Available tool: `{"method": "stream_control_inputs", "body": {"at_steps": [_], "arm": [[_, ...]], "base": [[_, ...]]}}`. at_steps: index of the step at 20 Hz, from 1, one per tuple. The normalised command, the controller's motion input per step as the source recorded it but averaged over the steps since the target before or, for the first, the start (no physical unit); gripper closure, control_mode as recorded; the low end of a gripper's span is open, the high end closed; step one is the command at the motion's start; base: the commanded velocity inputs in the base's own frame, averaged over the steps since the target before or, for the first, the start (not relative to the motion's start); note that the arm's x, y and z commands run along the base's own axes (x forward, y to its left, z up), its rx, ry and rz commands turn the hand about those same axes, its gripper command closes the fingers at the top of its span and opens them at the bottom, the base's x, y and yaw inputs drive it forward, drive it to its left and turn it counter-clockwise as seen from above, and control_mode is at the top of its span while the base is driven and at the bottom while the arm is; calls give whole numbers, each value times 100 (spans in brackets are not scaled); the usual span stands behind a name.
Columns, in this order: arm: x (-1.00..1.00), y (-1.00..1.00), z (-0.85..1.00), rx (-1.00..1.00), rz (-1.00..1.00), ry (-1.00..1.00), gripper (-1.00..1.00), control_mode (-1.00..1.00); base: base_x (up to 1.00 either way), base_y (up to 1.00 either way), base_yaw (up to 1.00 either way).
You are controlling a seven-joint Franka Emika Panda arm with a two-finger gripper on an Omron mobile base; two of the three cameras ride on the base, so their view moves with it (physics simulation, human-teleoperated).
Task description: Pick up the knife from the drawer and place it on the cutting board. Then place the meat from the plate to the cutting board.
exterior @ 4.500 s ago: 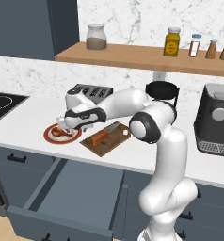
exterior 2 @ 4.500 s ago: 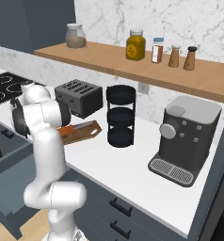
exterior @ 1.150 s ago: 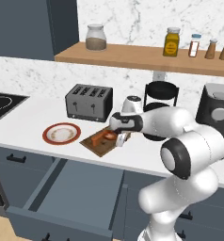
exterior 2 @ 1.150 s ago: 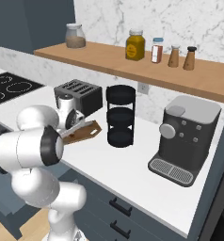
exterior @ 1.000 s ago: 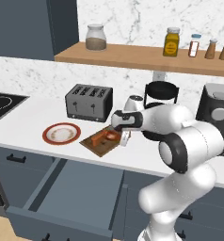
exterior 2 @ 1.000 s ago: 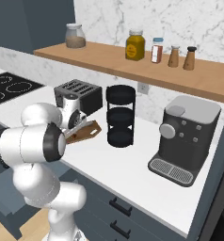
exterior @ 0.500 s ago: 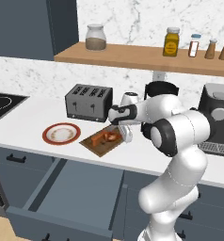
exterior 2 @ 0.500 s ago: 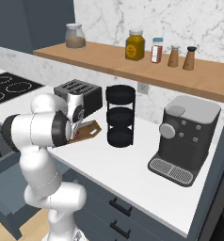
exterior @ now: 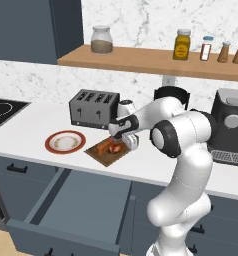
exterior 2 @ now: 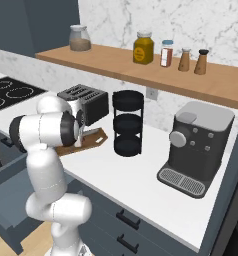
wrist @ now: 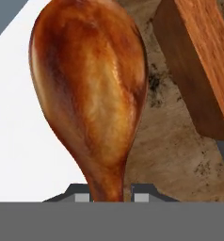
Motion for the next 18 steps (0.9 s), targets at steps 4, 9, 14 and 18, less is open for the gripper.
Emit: {"method": "stream_control_inputs", "body": {"at_steps": [4,9,14,18], "arm": [[5,0,-37,-8,4,-4,100,-100],[0,0,-26,-3,1,-1,-100,-100],[0,0,0,0,0,-1,-100,-100],[3,0,0,0,0,0,-100,-100]], "base": [[0,0,0],[0,0,0],[0,0,0],[0,0,0]]}}
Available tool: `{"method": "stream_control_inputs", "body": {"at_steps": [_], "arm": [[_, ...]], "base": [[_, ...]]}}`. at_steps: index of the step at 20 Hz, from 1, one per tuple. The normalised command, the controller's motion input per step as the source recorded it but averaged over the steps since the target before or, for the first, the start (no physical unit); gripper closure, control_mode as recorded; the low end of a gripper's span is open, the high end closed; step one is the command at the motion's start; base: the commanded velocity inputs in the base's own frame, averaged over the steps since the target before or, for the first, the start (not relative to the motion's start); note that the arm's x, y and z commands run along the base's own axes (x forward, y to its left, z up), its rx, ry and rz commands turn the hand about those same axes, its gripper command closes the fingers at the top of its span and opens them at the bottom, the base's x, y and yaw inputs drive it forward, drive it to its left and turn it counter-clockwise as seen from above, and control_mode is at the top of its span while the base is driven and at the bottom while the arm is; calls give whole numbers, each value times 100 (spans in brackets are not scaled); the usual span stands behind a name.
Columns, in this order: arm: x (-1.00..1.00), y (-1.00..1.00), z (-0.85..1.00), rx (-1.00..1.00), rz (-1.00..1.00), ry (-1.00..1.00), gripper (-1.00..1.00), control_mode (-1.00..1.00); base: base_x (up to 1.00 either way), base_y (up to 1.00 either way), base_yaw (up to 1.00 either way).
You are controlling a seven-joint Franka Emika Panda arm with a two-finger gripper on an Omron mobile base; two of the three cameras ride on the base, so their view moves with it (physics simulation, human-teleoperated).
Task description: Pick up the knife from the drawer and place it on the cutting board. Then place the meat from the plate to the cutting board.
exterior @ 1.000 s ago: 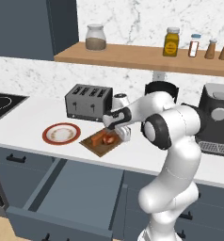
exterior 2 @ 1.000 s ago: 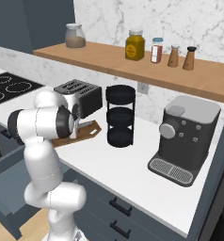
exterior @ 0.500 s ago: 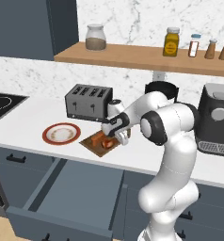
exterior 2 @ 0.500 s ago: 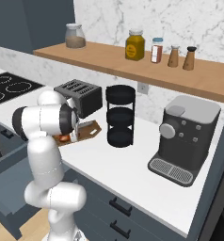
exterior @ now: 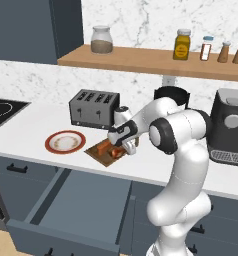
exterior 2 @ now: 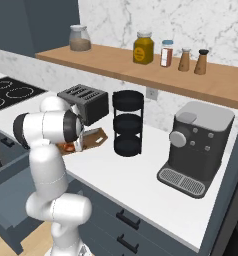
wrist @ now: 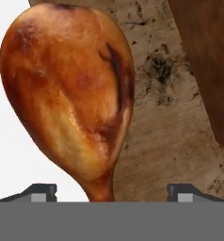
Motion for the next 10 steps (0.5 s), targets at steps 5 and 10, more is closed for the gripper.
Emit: {"method": "stream_control_inputs", "body": {"at_steps": [5,10], "arm": [[0,9,14,0,-6,0,-100,-100],[3,10,55,0,-14,1,-100,-100]], "base": [[0,0,0],[0,0,0]]}}
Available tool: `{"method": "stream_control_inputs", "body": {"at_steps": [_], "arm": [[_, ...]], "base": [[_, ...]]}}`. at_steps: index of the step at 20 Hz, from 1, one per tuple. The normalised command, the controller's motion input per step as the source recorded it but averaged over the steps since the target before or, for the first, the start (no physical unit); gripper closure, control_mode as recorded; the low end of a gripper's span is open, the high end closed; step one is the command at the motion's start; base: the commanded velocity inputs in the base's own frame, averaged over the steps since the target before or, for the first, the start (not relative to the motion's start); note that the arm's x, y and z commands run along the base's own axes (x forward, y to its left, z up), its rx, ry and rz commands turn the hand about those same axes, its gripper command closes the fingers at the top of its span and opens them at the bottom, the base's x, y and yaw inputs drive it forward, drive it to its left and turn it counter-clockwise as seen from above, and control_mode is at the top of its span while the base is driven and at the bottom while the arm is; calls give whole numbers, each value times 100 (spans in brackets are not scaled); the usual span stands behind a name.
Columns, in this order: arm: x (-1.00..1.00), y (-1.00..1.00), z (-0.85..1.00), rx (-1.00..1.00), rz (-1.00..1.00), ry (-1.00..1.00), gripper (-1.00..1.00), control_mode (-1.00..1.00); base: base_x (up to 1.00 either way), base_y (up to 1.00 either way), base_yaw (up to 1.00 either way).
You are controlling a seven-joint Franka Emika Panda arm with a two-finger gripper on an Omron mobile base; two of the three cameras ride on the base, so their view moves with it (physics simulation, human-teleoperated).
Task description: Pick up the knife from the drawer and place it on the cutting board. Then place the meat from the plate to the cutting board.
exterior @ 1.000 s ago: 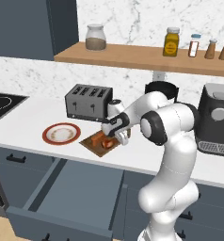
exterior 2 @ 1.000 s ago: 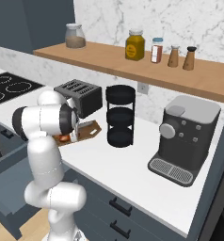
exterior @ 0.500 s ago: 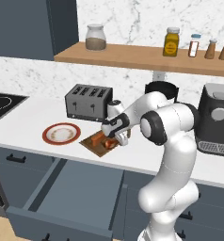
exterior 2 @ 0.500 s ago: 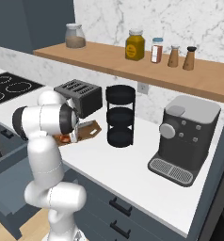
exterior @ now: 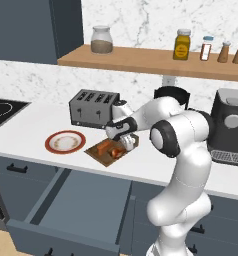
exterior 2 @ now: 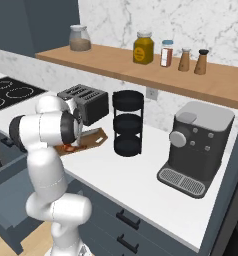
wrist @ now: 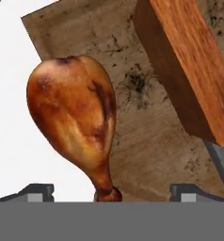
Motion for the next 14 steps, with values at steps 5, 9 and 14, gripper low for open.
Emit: {"method": "stream_control_inputs", "body": {"at_steps": [5,9,14], "arm": [[-31,1,82,0,-10,0,-100,-100],[-100,8,100,0,-1,0,-100,-100],[-100,31,87,0,0,-3,-100,-100]], "base": [[0,0,0],[0,0,0],[0,0,0]]}}
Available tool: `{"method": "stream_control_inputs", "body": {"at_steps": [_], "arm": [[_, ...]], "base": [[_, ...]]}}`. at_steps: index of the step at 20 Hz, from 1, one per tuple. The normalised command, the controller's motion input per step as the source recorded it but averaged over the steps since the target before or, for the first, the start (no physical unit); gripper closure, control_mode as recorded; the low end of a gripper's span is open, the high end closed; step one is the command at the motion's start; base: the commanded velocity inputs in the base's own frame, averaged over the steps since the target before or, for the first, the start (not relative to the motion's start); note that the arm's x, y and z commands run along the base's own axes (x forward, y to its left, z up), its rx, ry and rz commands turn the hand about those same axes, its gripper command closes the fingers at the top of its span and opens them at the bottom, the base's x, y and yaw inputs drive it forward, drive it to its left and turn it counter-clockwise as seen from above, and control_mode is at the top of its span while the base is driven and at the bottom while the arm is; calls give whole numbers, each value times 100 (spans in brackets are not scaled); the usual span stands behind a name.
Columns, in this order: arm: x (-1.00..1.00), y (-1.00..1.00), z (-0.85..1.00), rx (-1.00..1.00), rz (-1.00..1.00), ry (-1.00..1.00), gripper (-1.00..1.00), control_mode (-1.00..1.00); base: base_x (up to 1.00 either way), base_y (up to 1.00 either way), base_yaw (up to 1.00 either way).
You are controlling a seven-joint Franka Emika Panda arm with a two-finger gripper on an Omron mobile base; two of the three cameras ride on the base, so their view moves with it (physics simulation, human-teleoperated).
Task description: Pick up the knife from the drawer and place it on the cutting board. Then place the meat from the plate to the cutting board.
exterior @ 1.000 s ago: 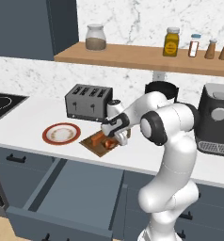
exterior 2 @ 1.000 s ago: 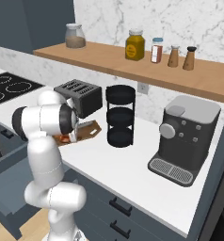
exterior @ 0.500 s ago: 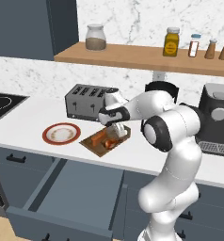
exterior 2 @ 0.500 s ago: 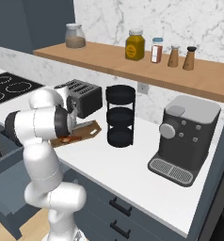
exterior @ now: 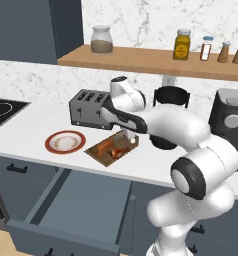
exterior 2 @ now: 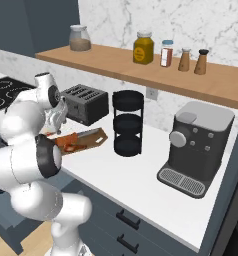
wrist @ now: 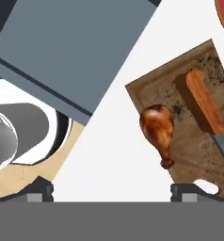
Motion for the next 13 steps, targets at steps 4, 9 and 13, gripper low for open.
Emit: {"method": "stream_control_inputs", "body": {"at_steps": [4,9,13], "arm": [[-100,37,62,0,0,-7,-100,-100],[-100,32,30,0,0,-2,-100,-100],[-100,15,0,0,0,0,-100,-100]], "base": [[0,0,0],[0,0,0],[0,0,0]]}}
